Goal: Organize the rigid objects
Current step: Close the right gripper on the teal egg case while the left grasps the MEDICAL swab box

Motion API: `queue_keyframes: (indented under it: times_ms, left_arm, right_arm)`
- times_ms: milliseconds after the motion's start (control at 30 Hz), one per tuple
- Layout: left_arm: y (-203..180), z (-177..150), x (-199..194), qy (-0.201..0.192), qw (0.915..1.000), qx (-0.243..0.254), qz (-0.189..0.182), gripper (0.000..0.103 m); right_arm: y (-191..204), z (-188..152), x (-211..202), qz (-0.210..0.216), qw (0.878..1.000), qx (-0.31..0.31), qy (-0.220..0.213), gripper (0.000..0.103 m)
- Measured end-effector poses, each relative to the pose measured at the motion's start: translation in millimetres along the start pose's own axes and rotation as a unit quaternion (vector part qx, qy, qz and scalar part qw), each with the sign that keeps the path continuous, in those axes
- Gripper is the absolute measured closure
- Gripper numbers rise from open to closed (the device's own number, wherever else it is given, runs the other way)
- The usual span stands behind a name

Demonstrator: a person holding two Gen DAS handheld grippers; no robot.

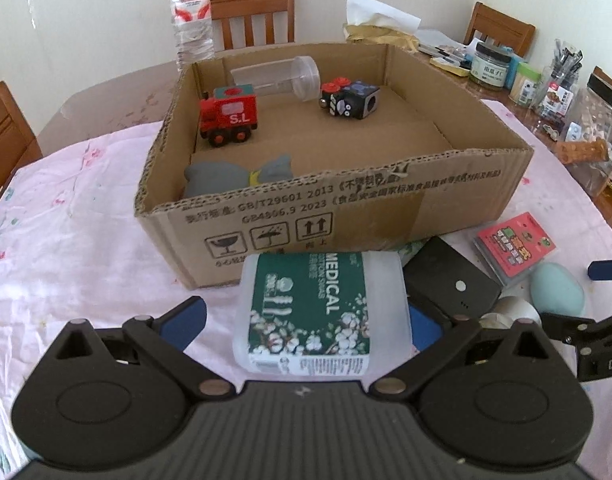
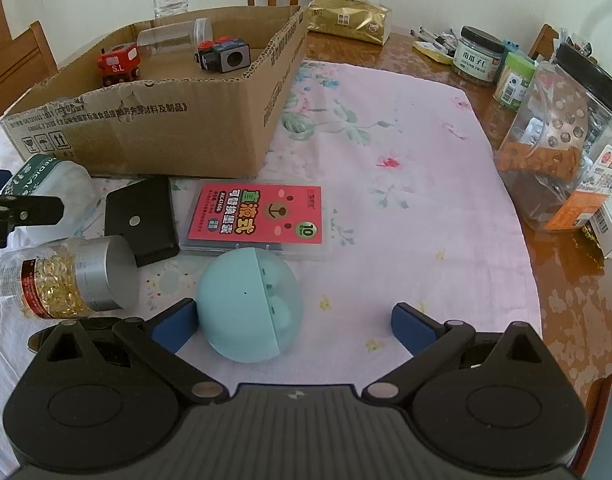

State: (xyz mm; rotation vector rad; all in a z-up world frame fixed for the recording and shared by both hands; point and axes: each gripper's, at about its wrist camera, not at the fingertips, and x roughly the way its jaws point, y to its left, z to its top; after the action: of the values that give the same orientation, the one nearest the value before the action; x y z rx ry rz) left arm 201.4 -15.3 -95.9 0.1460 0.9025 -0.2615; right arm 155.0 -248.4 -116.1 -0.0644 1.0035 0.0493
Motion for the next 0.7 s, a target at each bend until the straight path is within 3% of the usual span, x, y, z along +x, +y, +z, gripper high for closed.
queue_keyframes:
  times_ms: [100,533,600,700]
  left_arm:
    - [-2,2,5,0.005,0.9998,0.000,-0.018,0.020]
    - [26,-18,-12,0.020,0.9994,-0.029,0.004,0.020]
    - [29,-20,-12,0.022,0.9990,-0.038,0.003,0.020]
    - [28,-20,-12,0.020,0.9987,-0.046,0.007,0.020]
  right_arm:
    - [0,0,0,0.000,1.000,0.000,0.000,0.000]
    - [12,0,0,0.014,1.000,-0.025,-0.005,0.000]
    - [16,1,-1,0.018,0.999,-0.033,-0.007,0.003]
    - [23,3,-3,0.028,0.999,-0.043,-0.011,0.015]
